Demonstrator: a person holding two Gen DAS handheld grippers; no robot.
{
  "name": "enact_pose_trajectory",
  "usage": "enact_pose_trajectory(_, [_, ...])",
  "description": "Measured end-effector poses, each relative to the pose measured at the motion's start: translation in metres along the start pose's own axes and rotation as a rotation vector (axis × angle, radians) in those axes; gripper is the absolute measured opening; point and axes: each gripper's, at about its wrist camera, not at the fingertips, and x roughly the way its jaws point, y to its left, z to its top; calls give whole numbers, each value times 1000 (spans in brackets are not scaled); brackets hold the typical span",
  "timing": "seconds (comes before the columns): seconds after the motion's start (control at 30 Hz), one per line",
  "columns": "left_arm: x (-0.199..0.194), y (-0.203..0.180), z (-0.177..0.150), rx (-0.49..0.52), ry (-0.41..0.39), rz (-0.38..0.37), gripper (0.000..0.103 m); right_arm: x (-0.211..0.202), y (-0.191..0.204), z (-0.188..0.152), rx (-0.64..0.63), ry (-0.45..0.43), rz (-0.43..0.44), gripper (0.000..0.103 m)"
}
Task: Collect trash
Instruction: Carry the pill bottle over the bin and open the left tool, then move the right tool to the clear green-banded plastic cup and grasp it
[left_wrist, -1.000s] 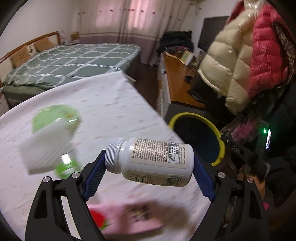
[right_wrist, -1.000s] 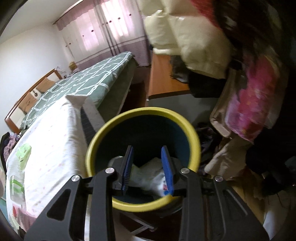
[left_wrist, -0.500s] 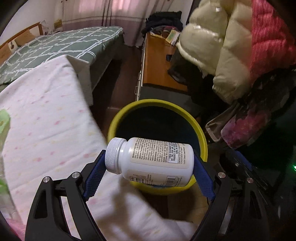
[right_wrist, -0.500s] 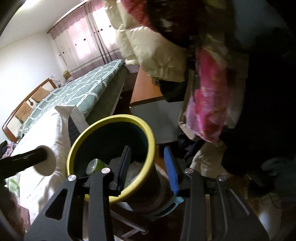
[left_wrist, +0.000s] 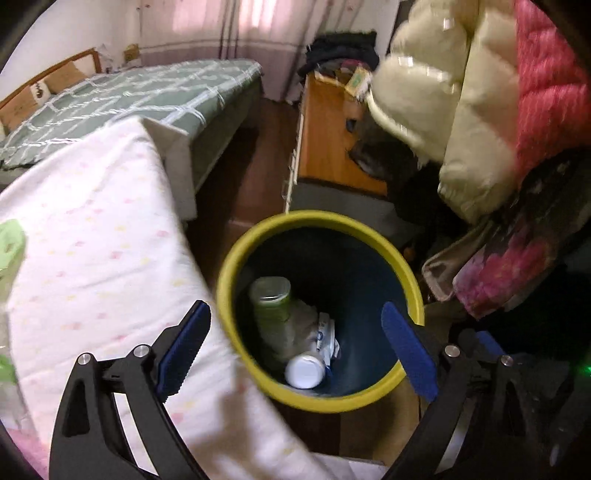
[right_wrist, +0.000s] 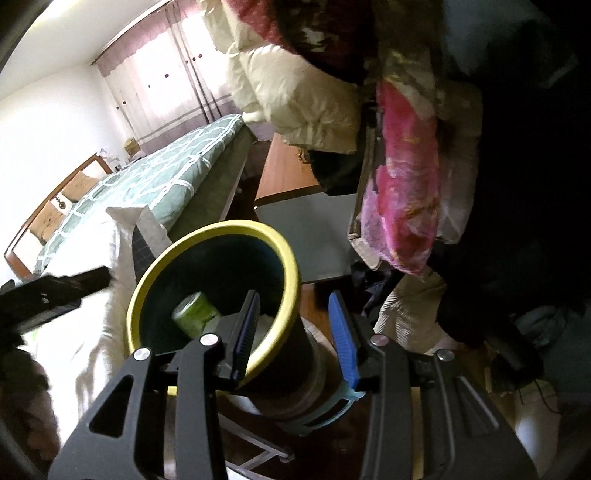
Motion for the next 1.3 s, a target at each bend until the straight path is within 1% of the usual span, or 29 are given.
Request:
enact_pose_trajectory(0.13, [-59,29,-6,-57,-98,2,97,0,20,-5,-43,16,28,38])
enact_pose_trajectory(0.2, [-89,46,-12,-77,-149,29,98,0,34,-9,-71,25,49,38])
enact_pose_trajectory(0.27, [-121,68,-23,-103,-207,78,98,-1,50,-14,-102,36,74,38])
enact_pose_trajectory(0.4, [-174,116,-49,-168,-283,187,98,-6,86,-26,-169,56,128,39])
enact_pose_trajectory(0.43, [-188,130,-58,-187,-301,224,98,-8,95,-29,-186,60,145,39])
enact_pose_trajectory(0.57, [-233,182,-95,-270,-349,360,98,-19,141,-45,-269,78,216,41])
enact_pose_trajectory(0.67, [-260,223,-124,-350,-368,429,98,-26,177,-57,-333,106,290,41])
enact_pose_trajectory(0.77, [-280,257,-151,-421,-388,461,98,-33,213,-71,-399,133,342,42])
enact_pose_trajectory(0.87, [-293,285,-173,-468,-395,509,98,-39,250,-82,-458,157,399,42])
enact_pose_trajectory(0.97, [-299,303,-190,-505,-398,512,98,-45,284,-94,-520,165,440,42])
enact_pose_trajectory(1.07, [-302,316,-204,-533,-400,504,98,-46,312,-107,-562,192,474,42])
enact_pose_trajectory(1.2, [-303,324,-214,-552,-403,516,98,-50,335,-119,-603,207,483,42])
enact_pose_trajectory(1.3, [-302,331,-220,-573,-403,506,98,-56,348,-126,-642,202,493,42])
